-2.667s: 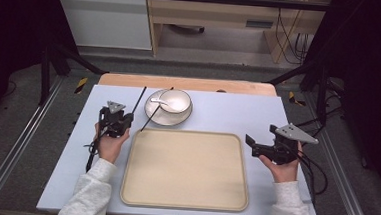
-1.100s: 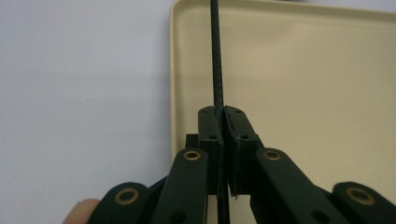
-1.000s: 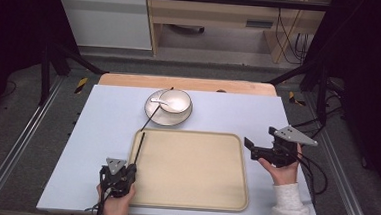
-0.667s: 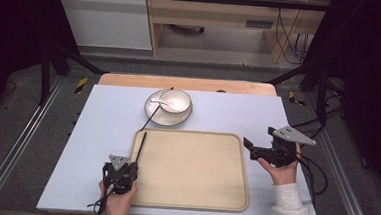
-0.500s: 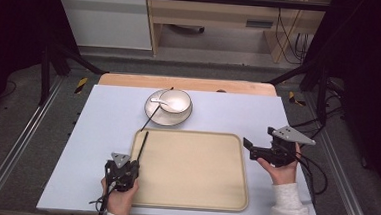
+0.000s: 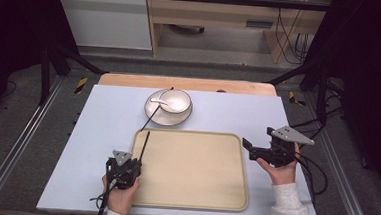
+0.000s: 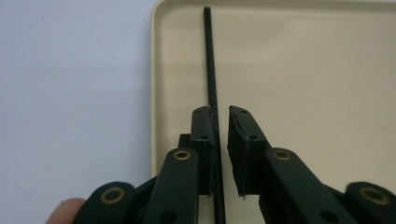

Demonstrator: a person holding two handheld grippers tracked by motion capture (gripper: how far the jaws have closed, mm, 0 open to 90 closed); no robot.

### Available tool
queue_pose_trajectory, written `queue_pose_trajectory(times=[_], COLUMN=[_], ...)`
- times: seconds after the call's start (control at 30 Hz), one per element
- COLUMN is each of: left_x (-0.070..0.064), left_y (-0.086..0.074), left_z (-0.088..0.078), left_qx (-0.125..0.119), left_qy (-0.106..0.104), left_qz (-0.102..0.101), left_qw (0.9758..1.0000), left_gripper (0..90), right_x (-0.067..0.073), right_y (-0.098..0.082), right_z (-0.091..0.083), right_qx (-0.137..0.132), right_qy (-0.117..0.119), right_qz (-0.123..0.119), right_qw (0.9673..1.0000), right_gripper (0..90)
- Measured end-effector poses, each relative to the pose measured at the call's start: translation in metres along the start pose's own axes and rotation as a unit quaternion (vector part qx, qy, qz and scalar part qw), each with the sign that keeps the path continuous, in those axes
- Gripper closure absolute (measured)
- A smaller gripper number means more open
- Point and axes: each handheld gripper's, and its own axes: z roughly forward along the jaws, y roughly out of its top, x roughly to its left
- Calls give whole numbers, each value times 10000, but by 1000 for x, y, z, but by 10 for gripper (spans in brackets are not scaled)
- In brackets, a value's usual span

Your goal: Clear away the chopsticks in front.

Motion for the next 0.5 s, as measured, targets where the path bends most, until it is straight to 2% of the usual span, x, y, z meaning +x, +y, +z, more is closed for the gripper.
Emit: queue_pose_trajectory(times=[0.17,0.27,0.4,0.43,0.5], left_x=[5,10,18,18,25], left_y=[20,32,48,48,59], left_z=[-8,-11,-8,-8,-3], left_qx=[-337,-471,-620,-620,-694], left_qy=[-160,-275,-448,-448,-530], left_qz=[175,286,422,422,444], left_qw=[9992,9981,9962,9962,9952], left_gripper=[720,645,549,523,479], right_x=[0,-1,0,0,-1], right_y=[0,0,0,0,0], right_z=[-1,-2,-2,-2,-2], right_qx=[-14,-17,-24,-24,-26], right_qy=[-6,-7,2,2,-2], right_qz=[9,15,16,16,11], right_qw=[10000,10000,10000,10000,10000], right_gripper=[41,40,40,40,40])
